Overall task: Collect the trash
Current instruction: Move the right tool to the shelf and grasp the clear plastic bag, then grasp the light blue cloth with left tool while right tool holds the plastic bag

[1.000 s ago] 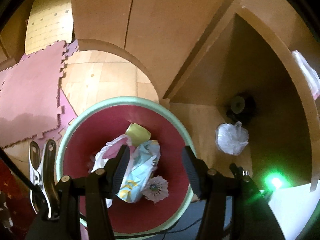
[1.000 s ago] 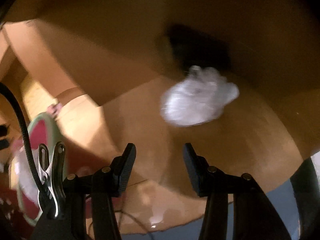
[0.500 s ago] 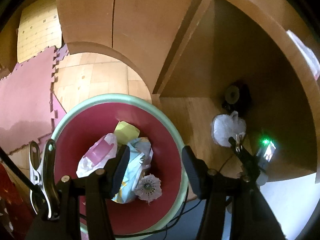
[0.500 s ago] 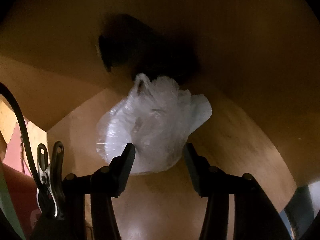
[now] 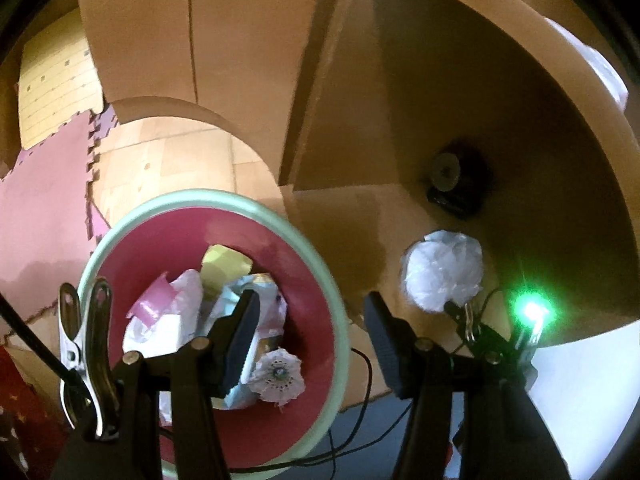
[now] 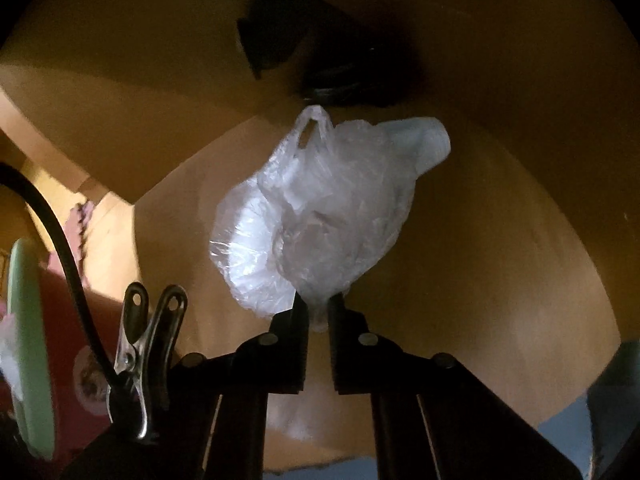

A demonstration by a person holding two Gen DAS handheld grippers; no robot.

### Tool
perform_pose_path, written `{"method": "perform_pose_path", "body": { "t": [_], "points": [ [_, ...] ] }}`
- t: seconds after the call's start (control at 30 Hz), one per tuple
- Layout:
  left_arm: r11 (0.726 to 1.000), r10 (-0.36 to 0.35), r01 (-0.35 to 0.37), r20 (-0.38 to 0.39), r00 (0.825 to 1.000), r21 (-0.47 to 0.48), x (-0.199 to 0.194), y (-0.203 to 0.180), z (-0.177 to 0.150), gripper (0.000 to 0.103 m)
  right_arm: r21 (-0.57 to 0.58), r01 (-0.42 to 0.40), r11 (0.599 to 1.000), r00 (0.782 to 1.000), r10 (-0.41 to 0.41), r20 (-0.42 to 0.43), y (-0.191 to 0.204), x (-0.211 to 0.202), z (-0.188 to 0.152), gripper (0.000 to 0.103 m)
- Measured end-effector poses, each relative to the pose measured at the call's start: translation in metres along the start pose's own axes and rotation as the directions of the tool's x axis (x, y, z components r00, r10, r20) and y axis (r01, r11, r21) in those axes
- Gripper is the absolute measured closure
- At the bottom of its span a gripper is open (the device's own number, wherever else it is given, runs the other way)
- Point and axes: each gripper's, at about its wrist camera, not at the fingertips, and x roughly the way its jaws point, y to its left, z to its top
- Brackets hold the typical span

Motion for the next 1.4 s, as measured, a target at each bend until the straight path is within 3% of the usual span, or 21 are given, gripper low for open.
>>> {"method": "perform_pose_path", "body": {
  "t": [0.13,0.33,0.43,0.73,0.9,0.97,1.13,1.23,1.4],
  "points": [
    [0.999,-0.019,0.019,-0.011,1.000,0.028,0.002,-0.015,-0.005,0.046,0.013,-0.018,1.000,1.000,0.018,0.001,-0.006,-0.017,-0.016,0.094],
    [0.991,-0.031,0.034,-0.028,0.999,0.126,0.010,-0.052,-0.018,0.046,0.051,0.037,0.998,0.999,-0.037,-0.004,-0.024,-0.034,-0.025,0.094],
    [0.979,-0.021,0.031,-0.049,0.999,0.204,0.021,-0.075,-0.033,0.046,0.068,0.068,0.995,0.998,-0.068,0.007,-0.028,-0.055,-0.030,0.094],
    [0.929,0.014,0.016,-0.079,0.997,0.369,0.054,-0.125,-0.075,0.046,0.117,0.100,0.988,0.994,-0.103,0.023,-0.049,-0.067,-0.037,0.094],
    [0.924,0.006,0.029,-0.089,0.996,0.382,0.081,-0.150,-0.079,0.046,0.145,0.138,0.980,0.990,-0.142,0.014,-0.075,-0.075,-0.050,0.094],
    [0.927,-0.001,0.038,-0.097,0.995,0.373,0.096,-0.161,-0.076,0.046,0.188,0.140,0.972,0.989,-0.145,0.017,-0.083,-0.076,-0.052,0.090],
    [0.922,0.009,0.028,-0.094,0.996,0.386,0.129,-0.187,-0.067,0.046,0.354,0.096,0.930,0.990,-0.127,0.063,-0.104,-0.085,-0.058,0.059],
    [0.909,0.032,0.002,-0.073,0.997,0.417,0.148,-0.205,-0.060,0.046,0.344,0.080,0.936,0.991,-0.111,0.071,-0.103,-0.081,-0.054,0.058],
    [0.876,0.052,-0.030,-0.033,0.998,0.482,0.180,-0.232,-0.041,0.046,0.303,0.127,0.944,0.988,-0.148,0.046,-0.096,-0.065,-0.051,0.058]
  ]
}}
